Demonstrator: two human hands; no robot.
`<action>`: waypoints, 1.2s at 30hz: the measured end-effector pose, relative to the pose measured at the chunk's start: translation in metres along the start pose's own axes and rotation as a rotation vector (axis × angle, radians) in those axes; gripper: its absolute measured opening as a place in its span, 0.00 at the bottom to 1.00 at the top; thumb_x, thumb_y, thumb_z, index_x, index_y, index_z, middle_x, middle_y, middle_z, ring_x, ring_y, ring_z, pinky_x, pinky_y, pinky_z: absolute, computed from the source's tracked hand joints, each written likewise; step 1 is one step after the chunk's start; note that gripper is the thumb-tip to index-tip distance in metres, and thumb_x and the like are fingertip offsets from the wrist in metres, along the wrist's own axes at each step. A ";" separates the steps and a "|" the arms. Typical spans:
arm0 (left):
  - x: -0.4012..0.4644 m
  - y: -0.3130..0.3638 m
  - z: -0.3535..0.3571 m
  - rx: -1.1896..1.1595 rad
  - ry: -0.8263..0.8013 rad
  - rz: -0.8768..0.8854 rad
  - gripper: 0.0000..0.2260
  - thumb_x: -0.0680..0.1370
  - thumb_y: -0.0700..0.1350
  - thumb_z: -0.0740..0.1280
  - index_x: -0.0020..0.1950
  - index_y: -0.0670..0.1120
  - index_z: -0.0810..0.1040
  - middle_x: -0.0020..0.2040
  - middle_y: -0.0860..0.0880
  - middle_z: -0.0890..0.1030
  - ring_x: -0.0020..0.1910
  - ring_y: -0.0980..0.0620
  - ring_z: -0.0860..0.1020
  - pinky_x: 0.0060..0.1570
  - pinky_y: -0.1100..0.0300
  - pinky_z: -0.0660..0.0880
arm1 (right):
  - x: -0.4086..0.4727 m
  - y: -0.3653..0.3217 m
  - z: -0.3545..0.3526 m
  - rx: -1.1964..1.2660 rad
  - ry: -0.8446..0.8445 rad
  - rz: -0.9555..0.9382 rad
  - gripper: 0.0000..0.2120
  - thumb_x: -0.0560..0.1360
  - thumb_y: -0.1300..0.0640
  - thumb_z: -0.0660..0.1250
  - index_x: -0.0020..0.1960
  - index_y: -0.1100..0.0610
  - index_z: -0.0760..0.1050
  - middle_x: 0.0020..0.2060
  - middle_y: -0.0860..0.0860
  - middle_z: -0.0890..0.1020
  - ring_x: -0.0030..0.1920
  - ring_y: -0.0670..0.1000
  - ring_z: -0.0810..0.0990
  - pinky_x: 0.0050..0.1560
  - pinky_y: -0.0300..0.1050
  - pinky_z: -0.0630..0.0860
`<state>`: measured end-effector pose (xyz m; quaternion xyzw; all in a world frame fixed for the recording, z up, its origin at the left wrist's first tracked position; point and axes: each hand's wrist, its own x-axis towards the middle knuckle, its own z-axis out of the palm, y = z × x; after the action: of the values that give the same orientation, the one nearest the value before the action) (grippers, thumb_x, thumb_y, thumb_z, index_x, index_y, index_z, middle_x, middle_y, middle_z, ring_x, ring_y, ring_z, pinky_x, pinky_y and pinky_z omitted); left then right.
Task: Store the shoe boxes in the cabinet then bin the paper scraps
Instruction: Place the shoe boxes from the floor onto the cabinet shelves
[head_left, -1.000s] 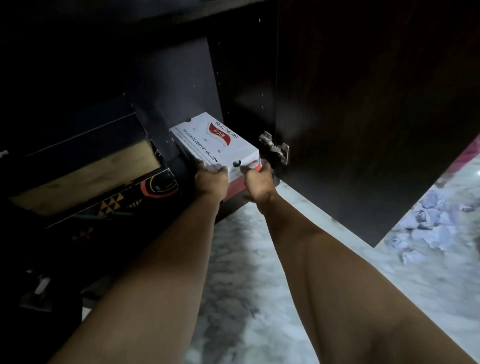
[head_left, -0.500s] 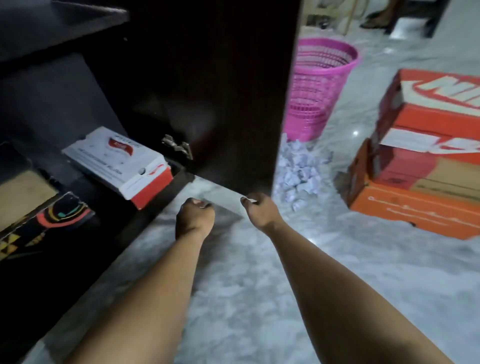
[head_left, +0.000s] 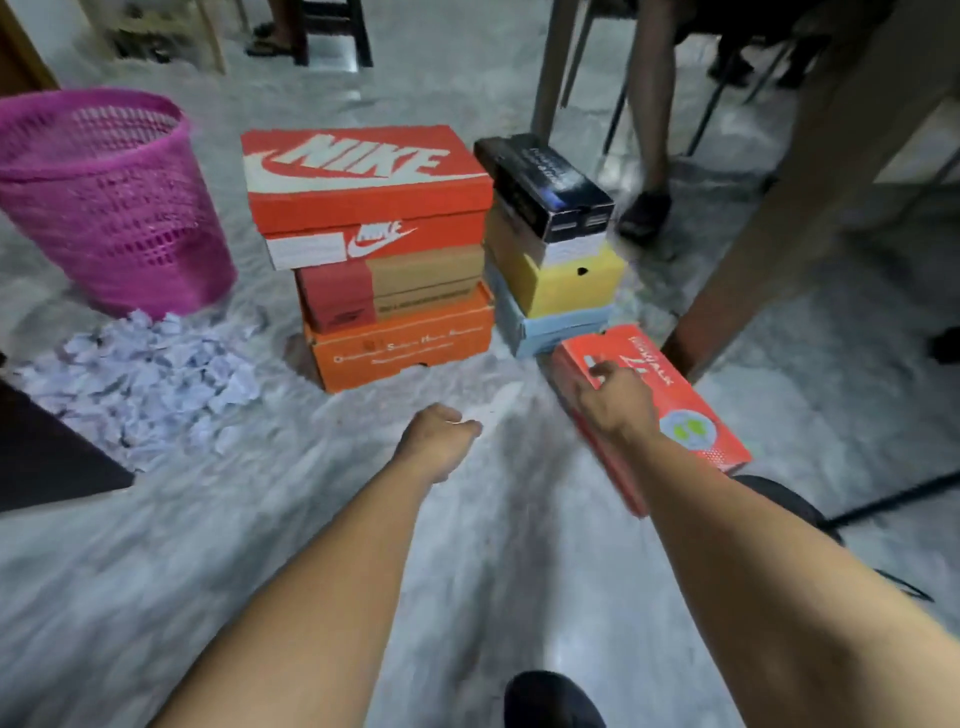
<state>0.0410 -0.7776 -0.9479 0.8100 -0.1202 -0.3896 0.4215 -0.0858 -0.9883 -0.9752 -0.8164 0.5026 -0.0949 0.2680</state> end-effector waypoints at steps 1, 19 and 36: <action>0.003 0.007 0.023 0.010 -0.034 0.015 0.19 0.78 0.51 0.70 0.66 0.47 0.76 0.57 0.47 0.79 0.53 0.46 0.78 0.56 0.49 0.81 | 0.007 0.029 -0.017 -0.019 0.023 0.076 0.27 0.76 0.40 0.62 0.67 0.56 0.77 0.63 0.64 0.80 0.65 0.65 0.78 0.67 0.56 0.73; 0.033 -0.010 0.094 -0.130 -0.226 -0.108 0.16 0.78 0.50 0.70 0.65 0.53 0.74 0.62 0.53 0.81 0.59 0.49 0.79 0.62 0.49 0.75 | 0.002 0.091 0.011 0.202 -0.496 0.221 0.53 0.59 0.54 0.87 0.73 0.55 0.57 0.61 0.54 0.81 0.57 0.54 0.82 0.59 0.50 0.79; -0.049 -0.194 -0.053 -0.489 0.561 -0.229 0.23 0.63 0.52 0.69 0.58 0.49 0.79 0.49 0.50 0.86 0.45 0.47 0.85 0.50 0.47 0.83 | -0.121 -0.060 0.111 0.249 -0.988 0.008 0.33 0.66 0.57 0.81 0.67 0.45 0.73 0.58 0.44 0.85 0.59 0.52 0.83 0.52 0.65 0.83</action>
<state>0.0208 -0.6008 -1.0547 0.7689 0.1872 -0.2147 0.5724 -0.0502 -0.8236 -1.0221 -0.7237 0.3036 0.2444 0.5696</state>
